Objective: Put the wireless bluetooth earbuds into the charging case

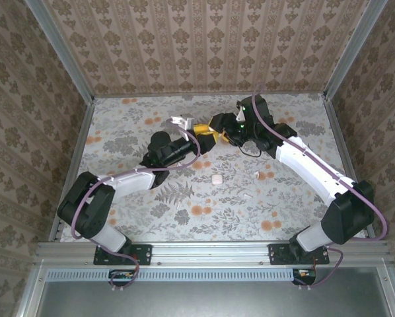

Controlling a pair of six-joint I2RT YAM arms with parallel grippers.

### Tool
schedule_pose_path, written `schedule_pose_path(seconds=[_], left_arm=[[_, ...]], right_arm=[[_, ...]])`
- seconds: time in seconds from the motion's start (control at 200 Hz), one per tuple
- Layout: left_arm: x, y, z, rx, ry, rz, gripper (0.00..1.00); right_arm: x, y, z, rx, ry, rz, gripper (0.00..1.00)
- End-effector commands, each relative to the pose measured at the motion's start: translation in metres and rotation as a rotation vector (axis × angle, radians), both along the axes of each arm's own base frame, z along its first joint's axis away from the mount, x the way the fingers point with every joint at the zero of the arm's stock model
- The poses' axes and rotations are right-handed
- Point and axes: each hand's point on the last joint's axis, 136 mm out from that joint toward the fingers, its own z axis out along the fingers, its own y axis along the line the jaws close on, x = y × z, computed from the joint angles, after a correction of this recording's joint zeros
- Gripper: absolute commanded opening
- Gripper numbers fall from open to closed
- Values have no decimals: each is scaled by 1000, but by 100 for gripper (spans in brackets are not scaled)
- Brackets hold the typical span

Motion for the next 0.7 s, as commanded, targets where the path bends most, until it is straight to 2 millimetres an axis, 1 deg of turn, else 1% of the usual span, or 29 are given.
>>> schedule_pose_path(seconds=[0.0,0.155,0.21,0.245,0.33,0.38,0.515,0.585,0.63,0.675,0.695], left_arm=[[-3,-7,17,-48,-28,-35,58],[-1,-9,20,-60,-24,-42,56],[-1,-10,21,-63,-23,-44,52],[0,-10,22,-66,-25,-43,49],[0,-9,24,-71,-24,-41,38],[0,-9,24,-74,-20,-43,30],[-1,-8,27,-85,-10,-50,12],[-1,-7,28,-89,-2,-51,8],[-1,-5,29,-94,1,-48,7],[0,-2,29,-98,10,-44,6],[0,0,30,-102,15,-40,5]], right_arm=[[-10,5,11,38,-15,19,48],[-13,7,13,43,-16,24,49],[-13,8,13,44,-17,26,49],[-13,8,12,43,-17,24,49],[-14,6,12,40,-20,21,49],[-14,6,13,37,-23,19,50],[-14,4,13,35,-42,17,53],[-14,5,18,40,-65,25,58],[-14,3,23,43,-84,30,63],[-13,0,30,44,-115,33,66],[-11,-1,31,38,-127,33,67]])
